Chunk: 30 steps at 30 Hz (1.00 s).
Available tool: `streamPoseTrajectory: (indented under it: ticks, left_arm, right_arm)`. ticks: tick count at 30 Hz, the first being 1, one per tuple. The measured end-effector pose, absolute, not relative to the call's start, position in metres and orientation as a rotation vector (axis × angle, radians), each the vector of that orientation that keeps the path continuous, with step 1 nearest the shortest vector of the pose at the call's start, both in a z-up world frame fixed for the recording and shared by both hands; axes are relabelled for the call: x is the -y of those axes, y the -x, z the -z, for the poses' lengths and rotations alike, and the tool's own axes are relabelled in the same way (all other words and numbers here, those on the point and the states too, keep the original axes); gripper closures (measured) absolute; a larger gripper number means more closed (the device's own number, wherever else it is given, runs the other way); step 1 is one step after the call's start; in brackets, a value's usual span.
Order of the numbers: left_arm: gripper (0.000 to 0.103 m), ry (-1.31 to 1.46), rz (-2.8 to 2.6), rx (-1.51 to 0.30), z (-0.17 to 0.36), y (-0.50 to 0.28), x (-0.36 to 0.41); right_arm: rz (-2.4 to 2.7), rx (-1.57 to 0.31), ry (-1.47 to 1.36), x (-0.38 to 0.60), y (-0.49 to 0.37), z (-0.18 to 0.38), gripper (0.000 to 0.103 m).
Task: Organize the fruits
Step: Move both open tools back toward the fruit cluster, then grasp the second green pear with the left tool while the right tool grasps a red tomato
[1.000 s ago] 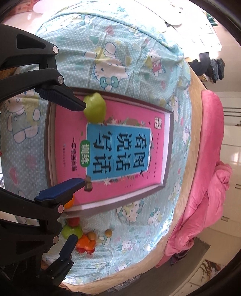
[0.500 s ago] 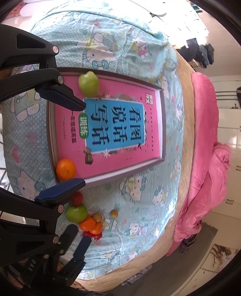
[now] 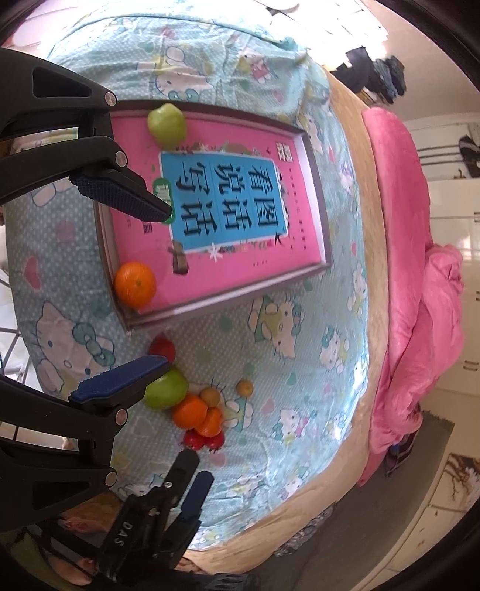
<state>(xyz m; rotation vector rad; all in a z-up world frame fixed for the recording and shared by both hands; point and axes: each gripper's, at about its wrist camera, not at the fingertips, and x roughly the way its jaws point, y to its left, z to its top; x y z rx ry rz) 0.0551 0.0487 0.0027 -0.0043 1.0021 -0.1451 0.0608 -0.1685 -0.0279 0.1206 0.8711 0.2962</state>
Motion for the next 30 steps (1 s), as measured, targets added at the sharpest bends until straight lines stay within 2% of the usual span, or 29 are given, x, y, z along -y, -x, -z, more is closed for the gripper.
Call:
streamPoseTrajectory:
  ticks: [30]
  left_arm:
    - [0.027, -0.193, 0.383, -1.092, 0.039, -0.067, 0.040]
  right_arm:
    - [-0.185, -1.002, -0.168, 0.214, -0.072, 0.072, 0.046]
